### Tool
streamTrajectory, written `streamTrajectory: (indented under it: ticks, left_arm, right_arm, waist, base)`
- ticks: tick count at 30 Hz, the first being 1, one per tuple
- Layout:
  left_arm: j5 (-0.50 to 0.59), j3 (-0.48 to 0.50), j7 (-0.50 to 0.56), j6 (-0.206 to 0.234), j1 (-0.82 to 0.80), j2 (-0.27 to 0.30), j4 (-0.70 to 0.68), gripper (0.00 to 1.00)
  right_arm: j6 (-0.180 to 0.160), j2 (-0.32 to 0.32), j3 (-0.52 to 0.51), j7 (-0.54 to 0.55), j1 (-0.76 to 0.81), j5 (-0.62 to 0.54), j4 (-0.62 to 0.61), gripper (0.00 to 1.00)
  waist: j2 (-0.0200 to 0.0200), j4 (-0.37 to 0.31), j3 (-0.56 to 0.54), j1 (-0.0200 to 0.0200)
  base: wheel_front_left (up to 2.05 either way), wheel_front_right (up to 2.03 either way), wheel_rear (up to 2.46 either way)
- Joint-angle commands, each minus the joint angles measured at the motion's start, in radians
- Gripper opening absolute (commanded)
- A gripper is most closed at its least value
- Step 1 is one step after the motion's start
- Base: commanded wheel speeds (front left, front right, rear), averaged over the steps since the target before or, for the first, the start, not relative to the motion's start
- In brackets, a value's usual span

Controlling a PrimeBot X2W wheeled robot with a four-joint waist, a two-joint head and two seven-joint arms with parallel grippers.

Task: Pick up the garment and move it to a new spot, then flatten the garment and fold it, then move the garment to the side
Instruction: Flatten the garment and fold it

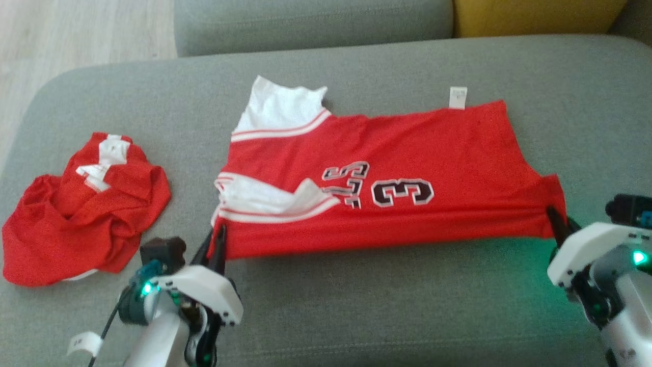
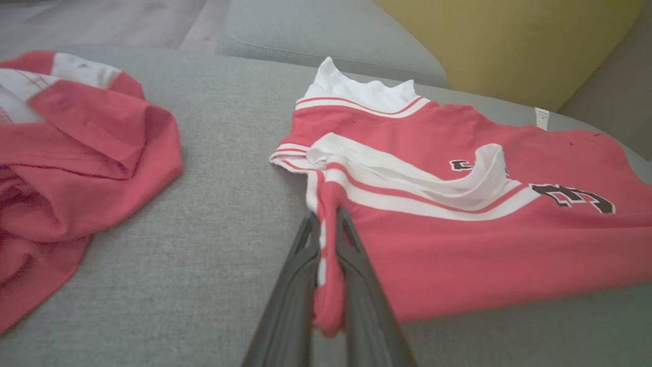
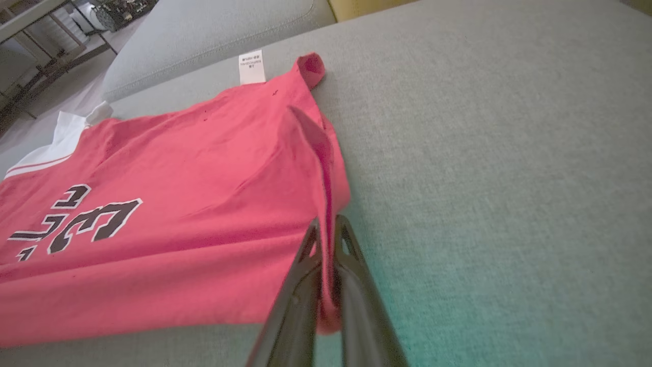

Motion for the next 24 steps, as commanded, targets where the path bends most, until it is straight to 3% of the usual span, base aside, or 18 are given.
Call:
streamTrajectory:
  ticks: [1, 10, 15, 16, 17, 19, 24]
  left_arm:
    - [-0.013, 0.034, 0.018, -0.007, 0.003, 0.034, -0.043, 0.0]
    - [-0.032, 0.013, 0.118, -0.008, 0.116, 0.068, -0.141, 0.0]
    - [-0.033, -0.007, 0.159, -0.003, 0.153, 0.071, -0.189, 0.0]
    - [-0.034, -0.007, 0.161, 0.001, 0.155, 0.071, -0.196, 0.05]
    - [-0.032, -0.006, 0.16, 0.006, 0.157, 0.073, -0.203, 0.41]
    - [-0.027, -0.006, 0.154, 0.017, 0.159, 0.075, -0.212, 1.0]
    - [-0.033, 0.006, 0.13, 0.034, 0.158, 0.071, -0.233, 1.0]
  right_arm:
    - [0.007, -0.051, 0.02, 0.034, 0.026, 0.022, -0.051, 0.0]
    - [0.007, -0.106, 0.036, 0.172, 0.136, 0.084, -0.164, 0.0]
    - [0.007, -0.097, 0.011, 0.197, 0.178, 0.089, -0.198, 0.0]
    - [0.007, -0.093, 0.003, 0.198, 0.183, 0.088, -0.204, 0.95]
    - [0.007, -0.087, -0.008, 0.202, 0.187, 0.09, -0.207, 1.0]
    - [0.007, -0.08, -0.024, 0.201, 0.193, 0.082, -0.22, 1.0]
    - [0.007, -0.066, -0.087, 0.16, 0.195, 0.039, -0.258, 1.0]
  waist:
    - [0.0, -0.002, -0.021, 0.0]
    - [0.0, -0.009, -0.053, 0.0]
    - [0.0, -0.011, -0.051, 0.0]
    - [0.0, -0.011, -0.05, 0.0]
    - [0.0, -0.012, -0.05, 0.0]
    - [0.0, -0.014, -0.05, 0.0]
    - [0.0, -0.019, -0.052, 0.0]
  base:
    - [0.0, 0.0, 0.0]
    - [0.0, 0.0, 0.0]
    - [0.0, 0.0, 0.0]
    - [0.0, 0.0, 0.0]
    - [0.0, 0.0, 0.0]
    - [0.0, 0.0, 0.0]
    - [0.0, 0.0, 0.0]
